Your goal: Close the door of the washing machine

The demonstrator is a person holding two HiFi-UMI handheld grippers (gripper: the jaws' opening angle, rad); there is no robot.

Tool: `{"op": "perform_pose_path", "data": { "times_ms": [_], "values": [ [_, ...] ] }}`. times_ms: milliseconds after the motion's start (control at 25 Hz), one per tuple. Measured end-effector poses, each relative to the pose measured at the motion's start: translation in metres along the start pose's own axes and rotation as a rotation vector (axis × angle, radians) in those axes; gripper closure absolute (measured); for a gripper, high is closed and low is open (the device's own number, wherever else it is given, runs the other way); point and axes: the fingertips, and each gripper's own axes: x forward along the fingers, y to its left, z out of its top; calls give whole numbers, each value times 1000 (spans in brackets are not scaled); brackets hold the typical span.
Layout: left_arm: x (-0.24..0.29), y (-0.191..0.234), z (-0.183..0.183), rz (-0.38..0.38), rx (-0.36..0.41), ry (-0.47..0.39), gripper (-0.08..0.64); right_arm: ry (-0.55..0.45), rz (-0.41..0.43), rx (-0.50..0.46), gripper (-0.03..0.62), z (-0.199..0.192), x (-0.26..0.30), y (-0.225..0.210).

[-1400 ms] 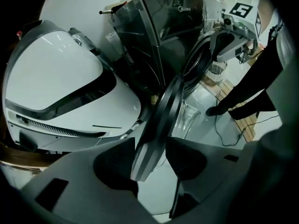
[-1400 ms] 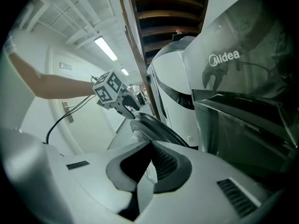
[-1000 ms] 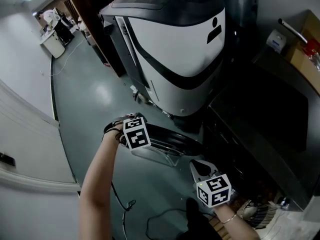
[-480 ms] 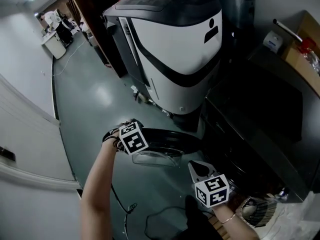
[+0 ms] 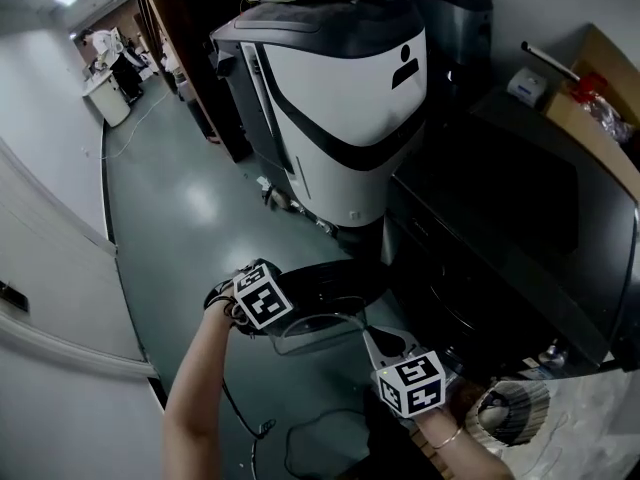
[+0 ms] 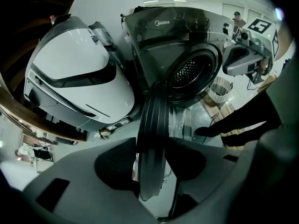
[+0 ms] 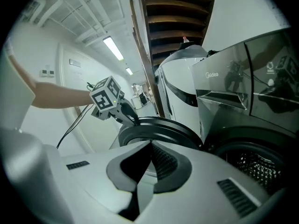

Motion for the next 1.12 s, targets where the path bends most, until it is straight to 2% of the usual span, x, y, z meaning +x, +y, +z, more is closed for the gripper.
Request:
{"op": "perform_pose_path", "data": {
  "times_ms": [280,480,840,1120],
  "values": [
    [-16,-68,-1,-33,-122,-57,351,-10,-3,-23,584,-29,-52,35],
    [-26,-122,7,-89,-227,-88,350,-5,-15,-17,584,-56,-88,53],
    [-36,-195,41,-95,-435,-149,345,11,-33,-6,584,-104,-150,79],
    [-38,-234,72,-117,-543,-179,336,6,-85,9,584,-137,-199,84]
  ]
}}
